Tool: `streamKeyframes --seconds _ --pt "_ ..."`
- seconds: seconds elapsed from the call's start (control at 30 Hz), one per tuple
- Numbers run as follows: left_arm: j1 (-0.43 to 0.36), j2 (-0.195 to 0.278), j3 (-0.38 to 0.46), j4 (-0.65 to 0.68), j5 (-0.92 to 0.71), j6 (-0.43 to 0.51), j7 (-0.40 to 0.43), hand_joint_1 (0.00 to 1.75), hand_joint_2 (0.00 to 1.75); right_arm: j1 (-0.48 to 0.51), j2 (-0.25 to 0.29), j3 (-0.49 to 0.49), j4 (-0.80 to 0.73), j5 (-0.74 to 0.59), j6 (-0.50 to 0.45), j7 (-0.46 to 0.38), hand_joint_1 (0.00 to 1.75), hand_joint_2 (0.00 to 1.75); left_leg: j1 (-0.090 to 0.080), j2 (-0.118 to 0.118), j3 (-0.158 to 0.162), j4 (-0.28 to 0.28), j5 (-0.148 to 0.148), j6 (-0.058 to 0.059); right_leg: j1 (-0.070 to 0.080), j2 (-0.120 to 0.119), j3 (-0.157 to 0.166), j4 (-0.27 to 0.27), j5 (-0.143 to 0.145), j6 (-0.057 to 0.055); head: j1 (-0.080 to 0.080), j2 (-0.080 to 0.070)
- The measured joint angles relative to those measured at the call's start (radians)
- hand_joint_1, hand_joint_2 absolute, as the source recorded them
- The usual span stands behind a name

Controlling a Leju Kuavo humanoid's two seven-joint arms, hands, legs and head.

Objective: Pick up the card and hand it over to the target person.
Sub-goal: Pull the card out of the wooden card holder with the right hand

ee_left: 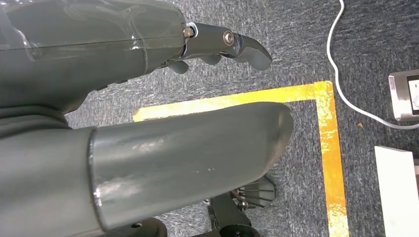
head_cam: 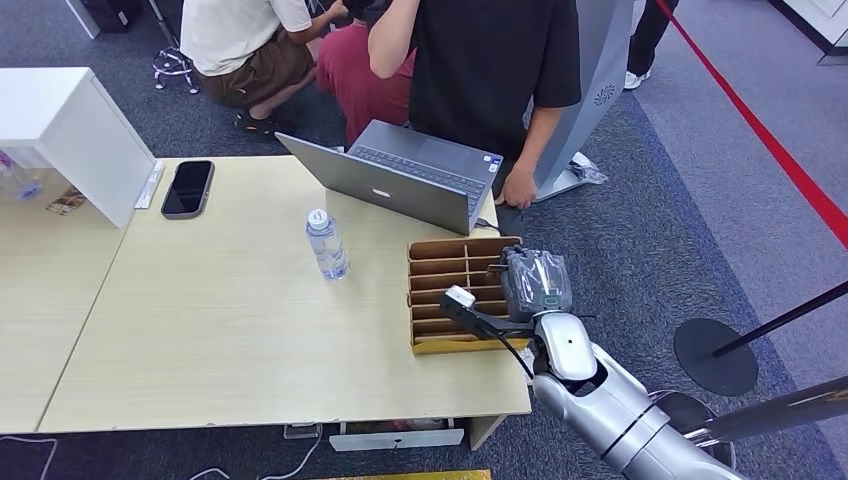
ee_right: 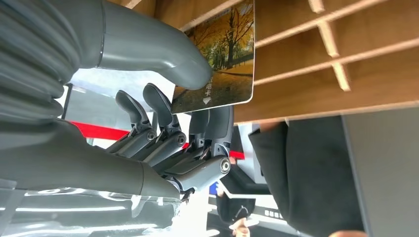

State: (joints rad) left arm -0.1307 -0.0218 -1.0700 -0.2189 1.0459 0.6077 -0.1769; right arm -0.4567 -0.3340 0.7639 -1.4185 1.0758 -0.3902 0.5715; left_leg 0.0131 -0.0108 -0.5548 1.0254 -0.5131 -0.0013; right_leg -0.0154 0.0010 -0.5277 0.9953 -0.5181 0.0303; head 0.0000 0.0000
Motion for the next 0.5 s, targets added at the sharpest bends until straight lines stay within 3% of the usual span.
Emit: streamKeyframes --seconds 0.5 --pt "-0.001 0.004 0.001 0.001 0.000 -0.001 -0.006 0.00 0.00 -0.032 -0.001 -0.020 -0.121 0.000 -0.003 -0.026 1.46 1.75 0.000 0.001 0.000 0.000 0.000 0.000 0.000 0.000 0.000 0.000 0.000 0.000 0.000 0.000"
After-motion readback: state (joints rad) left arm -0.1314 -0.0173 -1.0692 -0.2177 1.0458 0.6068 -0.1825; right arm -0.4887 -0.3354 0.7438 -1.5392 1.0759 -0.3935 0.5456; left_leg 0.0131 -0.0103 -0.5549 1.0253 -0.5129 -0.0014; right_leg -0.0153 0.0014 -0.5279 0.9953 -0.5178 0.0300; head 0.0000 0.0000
